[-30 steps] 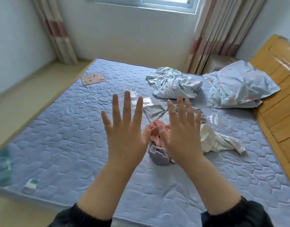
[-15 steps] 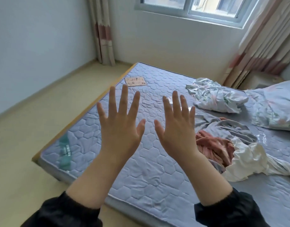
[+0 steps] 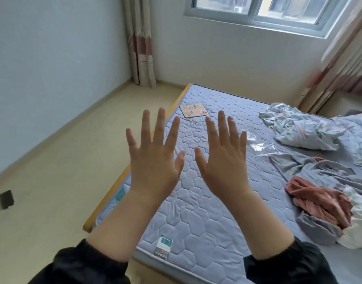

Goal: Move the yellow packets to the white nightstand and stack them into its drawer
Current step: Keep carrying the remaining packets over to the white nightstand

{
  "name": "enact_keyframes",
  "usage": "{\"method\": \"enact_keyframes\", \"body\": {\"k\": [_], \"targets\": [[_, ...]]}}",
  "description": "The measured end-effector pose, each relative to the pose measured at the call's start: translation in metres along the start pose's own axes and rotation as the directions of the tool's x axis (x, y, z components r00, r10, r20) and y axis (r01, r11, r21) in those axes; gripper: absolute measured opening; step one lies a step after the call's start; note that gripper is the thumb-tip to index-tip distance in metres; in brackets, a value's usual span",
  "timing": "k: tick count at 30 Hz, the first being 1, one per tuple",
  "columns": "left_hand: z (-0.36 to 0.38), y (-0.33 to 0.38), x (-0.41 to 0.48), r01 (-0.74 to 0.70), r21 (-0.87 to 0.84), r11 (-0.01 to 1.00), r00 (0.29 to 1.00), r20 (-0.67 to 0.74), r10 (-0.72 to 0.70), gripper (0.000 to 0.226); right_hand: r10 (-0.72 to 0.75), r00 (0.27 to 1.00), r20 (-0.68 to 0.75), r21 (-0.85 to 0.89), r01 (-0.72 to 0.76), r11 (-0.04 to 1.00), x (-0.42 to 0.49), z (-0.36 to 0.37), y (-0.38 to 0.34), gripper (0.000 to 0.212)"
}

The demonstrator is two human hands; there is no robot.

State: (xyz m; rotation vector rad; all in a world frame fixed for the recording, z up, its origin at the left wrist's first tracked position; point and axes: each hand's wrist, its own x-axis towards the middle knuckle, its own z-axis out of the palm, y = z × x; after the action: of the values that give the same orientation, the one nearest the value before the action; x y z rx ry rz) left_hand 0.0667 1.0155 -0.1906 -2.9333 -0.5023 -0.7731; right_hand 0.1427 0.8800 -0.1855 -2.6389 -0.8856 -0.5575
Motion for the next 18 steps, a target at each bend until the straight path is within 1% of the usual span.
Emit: {"method": "enact_keyframes", "body": {"k": [4,10,13,18], "targets": [[0.034,-0.06,0.056,-0.058,-0.006,0.998,0.998,-0.014,0.058,0.066,0.057,0.998,-0.032,0.003,-0.057,0.998,0.059,0.043,-0.035,0.067],[0.067,-0.149,0.136,-0.103,-0.03,0.994,0.994,-0.022,0.103,0.066,0.12,0.993,-0.018,-0.006,-0.12,0.993,0.148,0.102,-0.097,0.067],[0.08,-0.195,0.167,-0.094,-0.049,0.994,0.996,-0.014,0.093,0.067,0.124,0.992,-0.017,-0.023,-0.125,0.992,0.187,0.123,-0.128,0.066],[0.107,-0.266,0.207,-0.131,-0.092,0.987,0.991,-0.014,0.13,0.066,0.177,0.983,-0.047,-0.042,-0.179,0.983,0.241,0.16,-0.18,0.065]]}}
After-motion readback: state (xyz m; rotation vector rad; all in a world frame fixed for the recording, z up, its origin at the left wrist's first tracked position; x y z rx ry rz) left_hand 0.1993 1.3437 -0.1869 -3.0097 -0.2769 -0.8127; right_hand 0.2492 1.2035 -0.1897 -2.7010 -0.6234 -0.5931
